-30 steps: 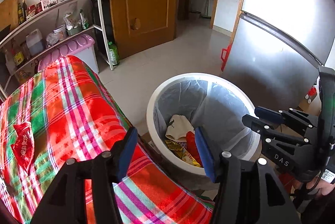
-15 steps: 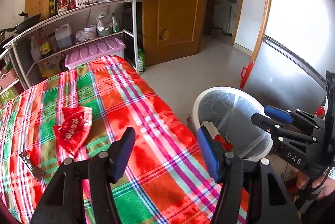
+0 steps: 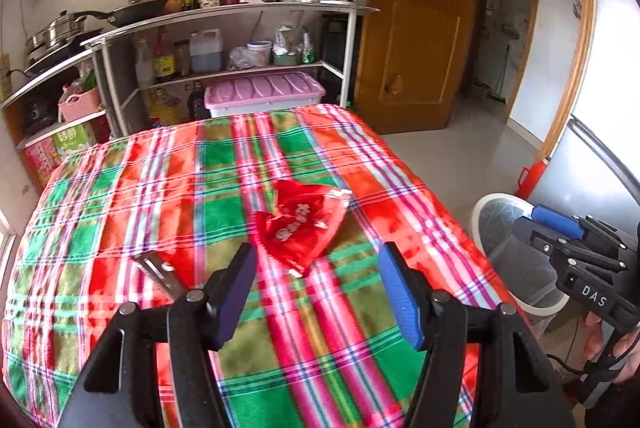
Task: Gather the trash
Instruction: 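Move both tools back over the table toward the brown bar and red packet, then grasp the brown chocolate bar with the left tool while the right tool grasps the red packet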
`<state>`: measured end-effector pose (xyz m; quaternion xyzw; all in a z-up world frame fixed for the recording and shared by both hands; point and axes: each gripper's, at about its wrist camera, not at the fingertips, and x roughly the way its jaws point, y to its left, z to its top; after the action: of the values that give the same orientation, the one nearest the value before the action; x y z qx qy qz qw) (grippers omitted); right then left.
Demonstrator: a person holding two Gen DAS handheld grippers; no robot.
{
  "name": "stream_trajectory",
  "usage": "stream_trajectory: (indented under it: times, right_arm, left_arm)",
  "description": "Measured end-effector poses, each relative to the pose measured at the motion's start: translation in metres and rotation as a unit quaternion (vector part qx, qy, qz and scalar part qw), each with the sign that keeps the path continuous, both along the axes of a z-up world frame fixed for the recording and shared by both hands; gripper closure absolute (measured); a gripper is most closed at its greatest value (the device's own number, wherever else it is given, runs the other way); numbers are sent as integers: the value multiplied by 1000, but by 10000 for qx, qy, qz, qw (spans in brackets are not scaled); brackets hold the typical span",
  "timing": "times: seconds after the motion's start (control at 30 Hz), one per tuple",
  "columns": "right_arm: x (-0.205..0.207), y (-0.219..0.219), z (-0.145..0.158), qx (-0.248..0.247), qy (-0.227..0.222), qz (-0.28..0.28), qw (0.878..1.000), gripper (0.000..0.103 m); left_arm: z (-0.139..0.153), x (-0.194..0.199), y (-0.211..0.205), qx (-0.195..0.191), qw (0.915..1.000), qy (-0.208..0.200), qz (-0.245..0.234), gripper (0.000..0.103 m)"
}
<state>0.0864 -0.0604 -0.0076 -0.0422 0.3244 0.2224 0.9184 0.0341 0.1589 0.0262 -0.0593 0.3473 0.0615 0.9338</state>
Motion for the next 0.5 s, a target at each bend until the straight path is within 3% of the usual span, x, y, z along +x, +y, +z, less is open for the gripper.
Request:
stream_trajectory:
  times: [0.3, 0.5]
  right_arm:
    - [12, 69, -4, -195, 77, 669, 9975, 56]
    - [30, 108, -16, -122, 467, 1072, 9931, 54]
  left_arm:
    - [-12, -19, 79, -174, 9958, 122, 887, 33]
    - [-25, -25, 108, -310, 9933, 259, 1086, 31]
